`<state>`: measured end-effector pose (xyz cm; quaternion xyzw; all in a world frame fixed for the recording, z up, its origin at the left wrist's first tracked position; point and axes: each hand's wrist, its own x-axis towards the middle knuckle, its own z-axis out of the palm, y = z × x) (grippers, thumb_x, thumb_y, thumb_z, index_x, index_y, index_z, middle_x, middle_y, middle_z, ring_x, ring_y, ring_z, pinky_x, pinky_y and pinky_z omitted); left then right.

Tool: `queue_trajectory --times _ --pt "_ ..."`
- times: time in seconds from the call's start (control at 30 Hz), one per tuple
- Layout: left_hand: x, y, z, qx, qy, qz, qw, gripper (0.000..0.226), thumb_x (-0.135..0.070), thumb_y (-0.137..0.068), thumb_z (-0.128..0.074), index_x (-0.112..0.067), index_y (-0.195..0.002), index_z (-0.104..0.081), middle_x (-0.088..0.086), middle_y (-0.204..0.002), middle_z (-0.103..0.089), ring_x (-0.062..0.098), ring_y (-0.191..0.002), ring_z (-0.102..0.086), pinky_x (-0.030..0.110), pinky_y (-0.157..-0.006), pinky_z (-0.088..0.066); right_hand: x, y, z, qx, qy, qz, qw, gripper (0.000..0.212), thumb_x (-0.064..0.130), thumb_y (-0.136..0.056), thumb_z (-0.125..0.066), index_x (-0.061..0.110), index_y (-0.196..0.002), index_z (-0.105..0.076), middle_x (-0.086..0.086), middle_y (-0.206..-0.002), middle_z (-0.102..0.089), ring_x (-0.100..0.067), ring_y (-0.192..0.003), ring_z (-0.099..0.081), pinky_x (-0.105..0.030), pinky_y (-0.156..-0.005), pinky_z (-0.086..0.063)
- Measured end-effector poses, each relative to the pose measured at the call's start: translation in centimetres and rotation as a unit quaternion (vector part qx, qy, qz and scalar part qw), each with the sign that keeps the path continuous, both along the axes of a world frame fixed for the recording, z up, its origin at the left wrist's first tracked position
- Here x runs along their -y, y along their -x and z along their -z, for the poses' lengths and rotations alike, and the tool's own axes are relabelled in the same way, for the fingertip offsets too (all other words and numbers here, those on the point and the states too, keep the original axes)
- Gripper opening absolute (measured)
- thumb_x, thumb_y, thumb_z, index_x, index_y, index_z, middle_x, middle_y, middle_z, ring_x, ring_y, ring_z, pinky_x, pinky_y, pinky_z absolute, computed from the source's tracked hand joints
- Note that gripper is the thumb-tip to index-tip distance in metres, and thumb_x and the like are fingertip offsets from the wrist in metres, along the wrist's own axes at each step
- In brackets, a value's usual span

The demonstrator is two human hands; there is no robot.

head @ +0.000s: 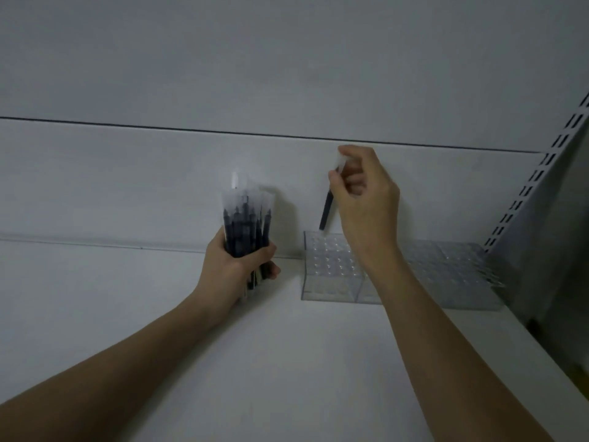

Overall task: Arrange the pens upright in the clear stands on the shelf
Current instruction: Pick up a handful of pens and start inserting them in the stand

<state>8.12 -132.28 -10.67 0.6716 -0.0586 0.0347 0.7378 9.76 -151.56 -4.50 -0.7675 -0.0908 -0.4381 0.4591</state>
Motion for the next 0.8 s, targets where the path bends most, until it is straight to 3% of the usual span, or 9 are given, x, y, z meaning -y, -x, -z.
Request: queue_trajectory --times 0.13,0.3,0.4,0.5,0.57,0.67,0.8 --pt "0.4 -0.4 0.5 -0.005 0.029 0.005 1.0 0.032 0.0 -0.082 -0.075 0.007 -0.109 -0.058 0.017 -0.08 -0.07 0.036 -0.067 -0.07 0.049 -0.074 -0.06 -0.1 0.6 0.4 0.014 0.006 0.011 1.0 0.027 0.008 -0.093 -0.067 0.014 -0.119 -0.063 0.003 -0.092 -0.061 -0.007 -0.078 -0.061 -0.01 -0.073 -0.051" --pt "0.7 -0.6 0.6 -0.004 0.043 0.026 0.999 0.034 0.001 -0.082 -0.075 0.007 -0.11 -0.057 0.016 -0.081 -0.069 0.033 -0.066 -0.07 0.041 -0.067 -0.059 -0.7 0.7 0.9 0.015 0.012 0.015 1.0 0.025 0.008 -0.092 -0.068 0.012 -0.117 -0.063 0.005 -0.09 -0.059 -0.006 -0.075 -0.061 -0.01 -0.071 -0.051" --pt "0.7 -0.4 0.4 -0.002 0.053 0.036 0.998 0.038 0.001 -0.082 -0.075 0.007 -0.114 -0.056 0.017 -0.084 -0.068 0.034 -0.067 -0.07 0.038 -0.065 -0.058 -1.1 0.7 2.1 -0.037 0.065 0.02 0.997 0.025 0.01 -0.093 -0.068 0.014 -0.117 -0.063 0.003 -0.09 -0.061 -0.01 -0.078 -0.063 -0.024 -0.075 -0.057" --pt "0.7 0.0 0.0 0.008 0.064 0.042 0.997 0.039 0.001 -0.083 -0.073 0.008 -0.116 -0.053 0.018 -0.085 -0.066 0.034 -0.065 -0.07 0.044 -0.067 -0.061 -1.4 0.8 2.9 -0.074 0.091 0.02 0.993 0.023 0.009 -0.092 -0.068 0.014 -0.114 -0.063 -0.001 -0.089 -0.064 -0.016 -0.079 -0.064 -0.039 -0.076 -0.058" --pt "0.7 0.1 -0.2 0.016 0.075 0.047 0.996 0.037 0.001 -0.086 -0.07 0.008 -0.117 -0.051 0.022 -0.086 -0.062 0.035 -0.065 -0.069 0.051 -0.072 -0.06 -1.3 0.9 2.9 -0.084 0.086 0.025 0.992 0.023 0.009 -0.092 -0.068 0.014 -0.113 -0.062 -0.001 -0.088 -0.065 -0.015 -0.079 -0.064 -0.04 -0.076 -0.058" --pt "0.7 0.1 -0.5 0.017 0.094 0.06 0.994 0.034 0.004 -0.087 -0.068 0.008 -0.116 -0.05 0.027 -0.083 -0.06 0.037 -0.065 -0.069 0.052 -0.072 -0.06 -1.2 1.0 2.7 -0.095 0.089 0.026 0.991 0.023 0.009 -0.092 -0.068 0.017 -0.113 -0.06 0.004 -0.087 -0.063 -0.01 -0.079 -0.064 -0.034 -0.077 -0.058" --pt "0.7 0.0 -0.6 0.007 0.106 0.077 0.991 0.035 0.005 -0.084 -0.07 0.008 -0.114 -0.053 0.018 -0.078 -0.065 0.042 -0.068 -0.069 0.054 -0.072 -0.06 -1.0 1.0 2.6 -0.107 0.092 0.02 0.99 0.026 0.006 -0.092 -0.067 0.02 -0.112 -0.057 0.005 -0.088 -0.062 -0.008 -0.078 -0.064 -0.032 -0.074 -0.058"
